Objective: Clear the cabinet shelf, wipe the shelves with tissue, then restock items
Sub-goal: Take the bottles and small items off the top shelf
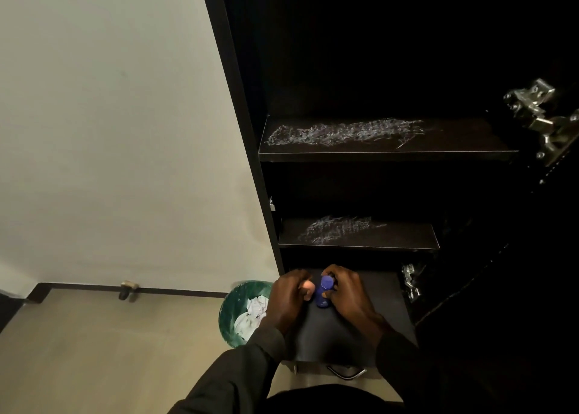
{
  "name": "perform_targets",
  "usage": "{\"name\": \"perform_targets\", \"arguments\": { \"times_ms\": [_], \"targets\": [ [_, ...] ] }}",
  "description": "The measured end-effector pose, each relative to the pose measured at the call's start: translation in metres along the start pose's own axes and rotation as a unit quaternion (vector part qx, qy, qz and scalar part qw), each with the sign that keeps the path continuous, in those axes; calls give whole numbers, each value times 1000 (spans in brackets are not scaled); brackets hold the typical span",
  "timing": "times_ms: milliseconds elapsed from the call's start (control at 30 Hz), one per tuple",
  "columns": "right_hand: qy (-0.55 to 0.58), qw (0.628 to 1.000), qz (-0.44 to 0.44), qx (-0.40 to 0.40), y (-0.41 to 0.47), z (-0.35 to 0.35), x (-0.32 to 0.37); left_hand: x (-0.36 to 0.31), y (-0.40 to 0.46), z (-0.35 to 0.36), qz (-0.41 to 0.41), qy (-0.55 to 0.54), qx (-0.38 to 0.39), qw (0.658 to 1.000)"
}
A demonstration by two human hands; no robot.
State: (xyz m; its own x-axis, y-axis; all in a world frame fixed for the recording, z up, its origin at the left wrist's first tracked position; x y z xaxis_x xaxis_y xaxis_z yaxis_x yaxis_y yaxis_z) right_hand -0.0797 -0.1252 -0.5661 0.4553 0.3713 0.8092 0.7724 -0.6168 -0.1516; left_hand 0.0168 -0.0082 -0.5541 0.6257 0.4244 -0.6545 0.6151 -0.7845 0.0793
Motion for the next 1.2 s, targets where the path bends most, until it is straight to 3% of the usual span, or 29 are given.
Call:
{"name": "perform_targets", "arguments": {
  "times_ms": [1200],
  "targets": [
    [-89, 994, -57, 31, 19, 30, -1, 55, 24, 44, 27, 51, 77, 995]
  ]
}}
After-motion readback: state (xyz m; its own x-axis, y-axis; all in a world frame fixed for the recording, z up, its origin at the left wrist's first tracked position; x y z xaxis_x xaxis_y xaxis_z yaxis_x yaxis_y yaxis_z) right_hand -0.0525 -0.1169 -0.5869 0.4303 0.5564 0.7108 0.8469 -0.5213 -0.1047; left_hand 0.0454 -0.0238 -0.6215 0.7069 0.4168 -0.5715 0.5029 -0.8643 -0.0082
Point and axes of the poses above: each hand's wrist, its own y-axis towards the middle knuckle, its own z-axis out of the palm, x = y × z, the point moved 9 cm from there along y, towards the middle knuckle, and after that the axes turned 6 degrees about y, right-handed, at the moved point
